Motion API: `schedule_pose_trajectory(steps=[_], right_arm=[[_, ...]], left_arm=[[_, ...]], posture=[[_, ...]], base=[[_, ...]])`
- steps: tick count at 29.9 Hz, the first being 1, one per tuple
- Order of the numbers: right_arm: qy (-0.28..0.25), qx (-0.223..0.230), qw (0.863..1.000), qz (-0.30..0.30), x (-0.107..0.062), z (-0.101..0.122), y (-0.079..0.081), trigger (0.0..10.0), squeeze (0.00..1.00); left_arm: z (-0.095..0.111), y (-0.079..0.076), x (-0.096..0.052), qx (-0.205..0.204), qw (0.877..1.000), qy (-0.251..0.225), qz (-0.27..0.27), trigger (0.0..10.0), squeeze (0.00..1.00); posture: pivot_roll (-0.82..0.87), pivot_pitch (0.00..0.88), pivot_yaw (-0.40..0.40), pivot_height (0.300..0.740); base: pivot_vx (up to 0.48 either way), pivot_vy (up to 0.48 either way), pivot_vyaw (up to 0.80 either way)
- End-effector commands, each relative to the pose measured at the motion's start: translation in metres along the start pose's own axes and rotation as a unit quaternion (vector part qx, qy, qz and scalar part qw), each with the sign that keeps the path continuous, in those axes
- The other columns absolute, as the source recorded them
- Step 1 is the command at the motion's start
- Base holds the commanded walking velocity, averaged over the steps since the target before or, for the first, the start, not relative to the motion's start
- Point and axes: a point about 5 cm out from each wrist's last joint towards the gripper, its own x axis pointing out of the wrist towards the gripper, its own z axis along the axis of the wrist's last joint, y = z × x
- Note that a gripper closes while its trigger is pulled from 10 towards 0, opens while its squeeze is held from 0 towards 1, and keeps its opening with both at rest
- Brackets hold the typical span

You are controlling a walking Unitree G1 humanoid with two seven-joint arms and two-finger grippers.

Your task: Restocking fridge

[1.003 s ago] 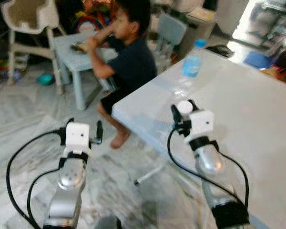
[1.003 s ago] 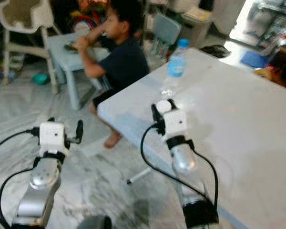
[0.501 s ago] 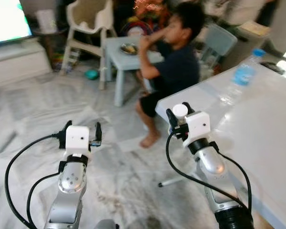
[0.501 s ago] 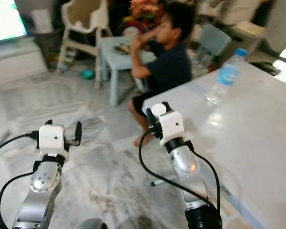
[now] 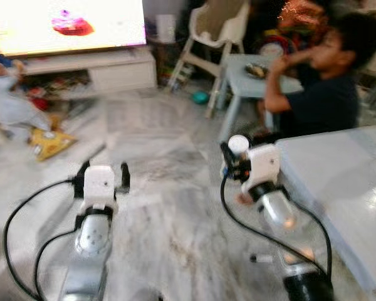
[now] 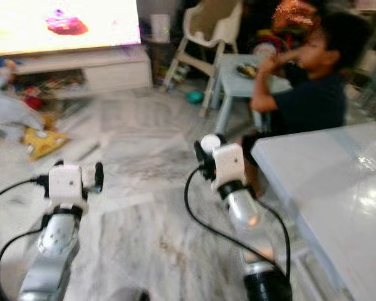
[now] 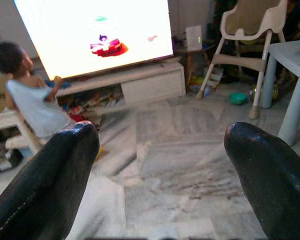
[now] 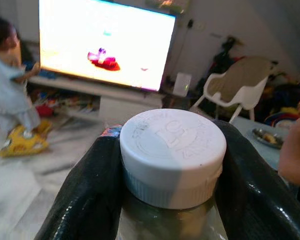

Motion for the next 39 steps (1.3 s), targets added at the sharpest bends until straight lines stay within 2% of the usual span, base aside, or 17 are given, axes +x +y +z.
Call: schedule_pose_trajectory(steps=[1,6,9,12,16,29,39], right_arm=[[-0.042,0.002,0.999,-0.004,0.009,0.022,-0.002,10.0,0.00],[-0.051,-0.005,0.999,-0.006,0.009,0.030,-0.004,10.0,0.00],[-0.045,-0.008,0.999,-0.010,0.006,0.029,-0.006,10.0,0.00],[-0.043,-0.008,0.999,-0.009,0.005,0.029,-0.005,10.0,0.00],[-0.045,-0.007,0.999,-0.007,0.006,0.030,-0.004,10.0,0.00],[-0.044,-0.011,0.999,-0.010,0.007,0.032,-0.006,10.0,0.00],[-0.043,-0.004,0.999,-0.007,0.007,0.032,0.000,10.0,0.00]], left_arm=[[0.008,0.006,0.006,0.012,1.000,-0.012,0.009,10.0,0.00],[0.012,0.011,0.003,0.014,1.000,-0.018,0.022,10.0,0.00],[0.006,0.016,-0.004,0.023,0.999,-0.011,0.025,10.0,0.00],[0.002,0.017,-0.005,0.026,0.999,-0.004,0.025,10.0,0.00],[0.004,0.017,0.002,0.024,0.999,-0.005,0.024,10.0,0.00],[0.010,0.013,0.010,0.027,0.999,-0.019,0.012,10.0,0.00],[0.009,0.015,0.011,0.020,1.000,-0.017,0.014,10.0,0.00]], posture=[[0.04,0.000,-0.032,0.740],[-0.02,0.027,-0.023,0.740],[-0.04,0.027,-0.020,0.740],[-0.04,0.028,-0.016,0.740],[-0.06,0.014,-0.007,0.740],[-0.07,0.007,0.003,0.740],[-0.06,0.008,0.000,0.740]], base=[[0.000,0.000,0.80],[0.000,0.000,0.80],[0.000,0.000,0.80],[0.000,0.000,0.80],[0.000,0.000,0.80],[0.000,0.000,0.80],[0.000,0.000,0.80]])
